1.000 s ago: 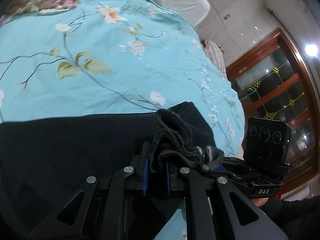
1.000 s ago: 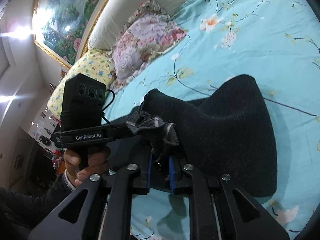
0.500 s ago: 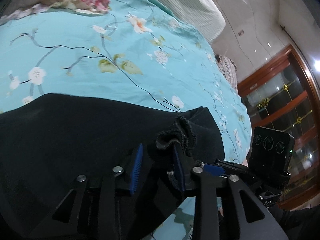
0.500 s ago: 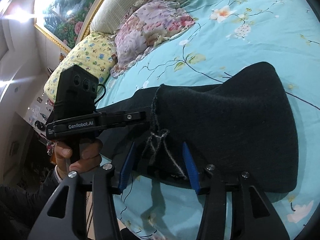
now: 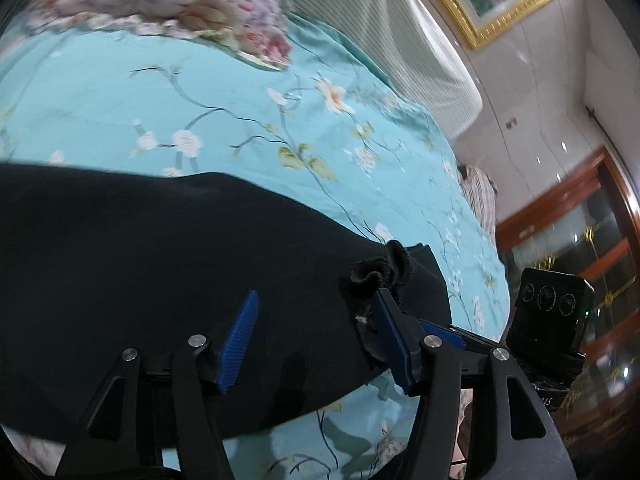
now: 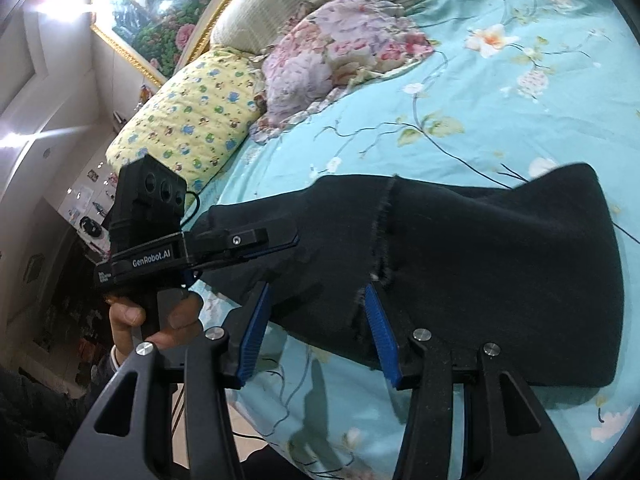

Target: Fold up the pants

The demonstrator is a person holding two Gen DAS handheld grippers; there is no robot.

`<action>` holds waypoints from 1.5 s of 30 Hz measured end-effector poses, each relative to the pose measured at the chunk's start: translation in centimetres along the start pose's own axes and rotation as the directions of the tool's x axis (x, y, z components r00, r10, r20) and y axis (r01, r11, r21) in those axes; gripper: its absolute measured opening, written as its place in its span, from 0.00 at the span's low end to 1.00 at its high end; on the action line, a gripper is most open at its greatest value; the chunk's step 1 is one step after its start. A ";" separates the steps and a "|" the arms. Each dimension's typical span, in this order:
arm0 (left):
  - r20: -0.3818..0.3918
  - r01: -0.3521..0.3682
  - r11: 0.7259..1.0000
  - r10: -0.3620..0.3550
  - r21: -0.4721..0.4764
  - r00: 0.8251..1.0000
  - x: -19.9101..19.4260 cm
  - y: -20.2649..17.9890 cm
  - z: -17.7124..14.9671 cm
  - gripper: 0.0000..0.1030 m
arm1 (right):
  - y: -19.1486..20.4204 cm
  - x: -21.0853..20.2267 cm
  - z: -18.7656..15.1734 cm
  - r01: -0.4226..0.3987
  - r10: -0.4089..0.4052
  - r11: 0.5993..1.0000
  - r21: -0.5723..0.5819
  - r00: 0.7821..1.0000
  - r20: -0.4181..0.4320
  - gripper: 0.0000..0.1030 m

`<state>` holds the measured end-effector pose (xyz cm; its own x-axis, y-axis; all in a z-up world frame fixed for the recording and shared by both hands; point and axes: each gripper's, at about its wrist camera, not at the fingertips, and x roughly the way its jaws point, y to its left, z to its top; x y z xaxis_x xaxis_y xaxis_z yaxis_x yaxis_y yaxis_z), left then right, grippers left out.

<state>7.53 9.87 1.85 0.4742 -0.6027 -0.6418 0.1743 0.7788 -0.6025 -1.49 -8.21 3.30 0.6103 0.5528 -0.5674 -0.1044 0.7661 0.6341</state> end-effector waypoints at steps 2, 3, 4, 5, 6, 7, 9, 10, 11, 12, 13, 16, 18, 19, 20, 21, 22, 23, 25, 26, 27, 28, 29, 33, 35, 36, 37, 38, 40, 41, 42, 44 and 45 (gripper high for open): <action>0.017 -0.012 1.000 0.013 -0.027 1.000 -0.8 0.6 -0.4 0.61 | 0.4 0.2 0.2 -0.006 0.006 1.000 -0.010 1.000 -0.004 0.49; 0.028 -0.023 0.999 0.024 -0.039 0.999 -1.3 0.9 -0.7 0.61 | 0.6 0.5 0.3 -0.011 0.010 1.000 -0.016 1.000 -0.009 0.49; 0.039 -0.036 0.998 0.037 -0.049 0.999 -1.7 1.2 -0.9 0.61 | 0.8 0.6 0.4 -0.013 0.013 1.000 -0.020 1.000 -0.012 0.49; 0.055 -0.051 0.997 0.054 -0.060 0.997 -2.3 1.4 -1.2 0.61 | 1.0 0.7 0.4 -0.016 0.015 1.000 -0.027 1.000 -0.016 0.49; 0.065 -0.058 0.996 0.062 -0.069 0.996 -2.8 1.6 -1.4 0.63 | 1.3 1.0 0.6 -0.018 0.017 0.999 -0.036 1.000 -0.022 0.49; 0.075 -0.062 0.995 0.068 -0.082 0.995 -3.2 1.9 -1.6 0.63 | 1.5 1.1 0.7 -0.021 0.020 0.999 -0.041 0.999 -0.026 0.49; 0.097 -0.065 0.991 0.076 -0.115 0.992 -4.2 2.6 -2.2 0.64 | 1.9 1.5 0.9 -0.028 0.027 0.998 -0.053 0.999 -0.029 0.49; 0.105 -0.068 0.989 0.082 -0.128 0.991 -4.7 2.9 -2.5 0.64 | 2.3 1.7 1.0 -0.033 0.031 0.997 -0.063 0.999 -0.031 0.49; 0.113 -0.076 0.987 0.093 -0.144 0.989 -5.3 3.4 -2.8 0.64 | 2.6 2.0 1.2 -0.036 0.034 0.997 -0.073 0.999 -0.035 0.49; 0.119 -0.085 0.984 0.104 -0.156 0.987 -5.8 3.8 -3.1 0.64 | 2.9 2.3 1.3 -0.040 0.037 0.996 -0.081 0.998 -0.042 0.49; 0.126 -0.096 0.980 0.119 -0.172 0.985 -6.2 4.1 -3.4 0.64 | 3.1 2.5 1.4 -0.044 0.040 0.995 -0.087 0.998 -0.048 0.49; 0.154 -0.104 0.971 0.140 -0.217 0.978 -7.9 5.2 -4.3 0.65 | 4.0 3.6 1.7 -0.057 0.049 0.992 -0.110 0.996 -0.072 0.49; 0.174 -0.113 0.964 0.157 -0.242 0.972 -9.2 5.8 -5.0 0.64 | 4.7 4.3 1.9 -0.063 0.052 0.990 -0.125 0.995 -0.086 0.49; 0.183 -0.118 0.961 0.167 -0.250 0.969 -9.9 6.1 -5.3 0.65 | 5.1 4.7 2.1 -0.069 0.056 0.989 -0.134 0.994 -0.093 0.49; 0.194 -0.128 0.957 0.182 -0.260 0.964 -10.7 6.5 -5.6 0.65 | 5.4 5.0 2.2 -0.073 0.059 0.987 -0.142 0.993 -0.098 0.49; 0.202 -0.138 0.954 0.196 -0.267 0.960 -11.3 6.7 -5.8 0.67 | 5.9 5.4 2.4 -0.079 0.063 0.985 -0.155 0.992 -0.105 0.49; 0.210 -0.149 0.949 0.212 -0.277 0.954 -11.9 7.1 -6.0 0.68 | 6.2 5.7 2.5 -0.083 0.065 0.983 -0.164 0.992 -0.111 0.49; 0.220 -0.162 0.943 0.231 -0.292 0.948 -12.6 7.6 -6.3 0.70 | 6.5 5.9 2.6 -0.086 0.067 0.981 -0.172 0.991 -0.115 0.49; 0.235 -0.169 0.932 0.251 -0.322 0.939 -13.9 8.6 -6.8 0.70 | 7.2 6.6 3.0 -0.096 0.073 0.978 -0.186 0.989 -0.126 0.49; 0.239 -0.170 0.926 0.258 -0.336 0.936 -14.3 9.0 -7.0 0.72 | 7.5 6.9 3.1 -0.099 0.074 0.976 -0.193 0.989 -0.131 0.49; 0.246 -0.168 0.921 0.264 -0.352 0.933 -14.8 9.5 -7.2 0.72 | 7.8 7.3 3.2 -0.100 0.074 0.975 -0.199 0.988 -0.136 0.49; 0.253 -0.165 0.916 0.269 -0.365 0.929 -15.3 10.0 -7.4 0.73 | 8.0 7.5 3.4 -0.103 0.076 0.974 -0.203 0.987 -0.140 0.49; 0.261 -0.163 0.912 0.274 -0.377 0.926 -15.8 10.5 -7.7 0.75 | 8.2 7.9 3.6 -0.107 0.077 0.972 -0.208 0.986 -0.148 0.49; 0.270 -0.162 0.893 0.293 -0.419 0.917 -16.7 12.2 -8.3 0.78 | 9.4 9.4 3.9 -0.116 0.075 0.966 -0.232 0.981 -0.178 0.49; 0.272 -0.158 0.879 0.303 -0.449 0.913 -17.0 13.2 -8.5 0.78 | 10.1 10.2 4.2 -0.122 0.073 0.960 -0.254 0.978 -0.194 0.49; 0.274 -0.157 0.876 0.306 -0.457 0.912 -16.9 13.5 -8.4 0.78 | 10.5 10.5 4.4 -0.124 0.072 0.956 -0.265 0.977 -0.199 0.49; 0.275 -0.158 0.871 0.312 -0.465 0.910 -17.0 13.8 -8.4 0.78 | 10.8 10.9 4.6 -0.127 0.071 0.953 -0.276 0.976 -0.205 0.49; 0.278 -0.159 0.865 0.319 -0.477 0.906 -17.1 14.2 -8.4 0.78 | 11.1 11.3 4.8 -0.130 0.070 0.950 -0.284 0.975 -0.210 0.49; 0.282 -0.150 0.858 0.320 -0.492 0.905 -17.1 14.9 -8.1 0.78 | 11.6 12.0 5.4 -0.135 0.070 0.944 -0.300 0.973 -0.219 0.49; 0.283 -0.147 0.855 0.320 -0.497 0.904 -17.0 15.1 -7.9 0.78 | 11.9 12.4 5.7 -0.136 0.068 0.942 -0.308 0.973 -0.222 0.49; 0.285 -0.145 0.852 0.322 -0.503 0.903 -17.0 15.3 -7.8 0.78 | 12.2 12.9 6.0 -0.138 0.067 0.939 -0.316 0.972 -0.226 0.49; 0.288 -0.142 0.847 0.325 -0.512 0.901 -16.9 15.8 -7.3 0.78 | 12.7 13.9 6.7 -0.143 0.065 0.934 -0.328 0.969 -0.237 0.49; 0.287 -0.140 0.845 0.325 -0.516 0.901 -16.9 16.0 -7.1 0.78 | 13.0 14.6 7.1 -0.145 0.062 0.931 -0.336 0.968 -0.245 0.49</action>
<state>-3.84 31.24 -0.35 0.7318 -0.2403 -0.6378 -0.3642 0.6531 -0.6639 11.59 7.48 6.98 0.3918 0.6628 -0.6381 -0.4493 0.7430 0.4960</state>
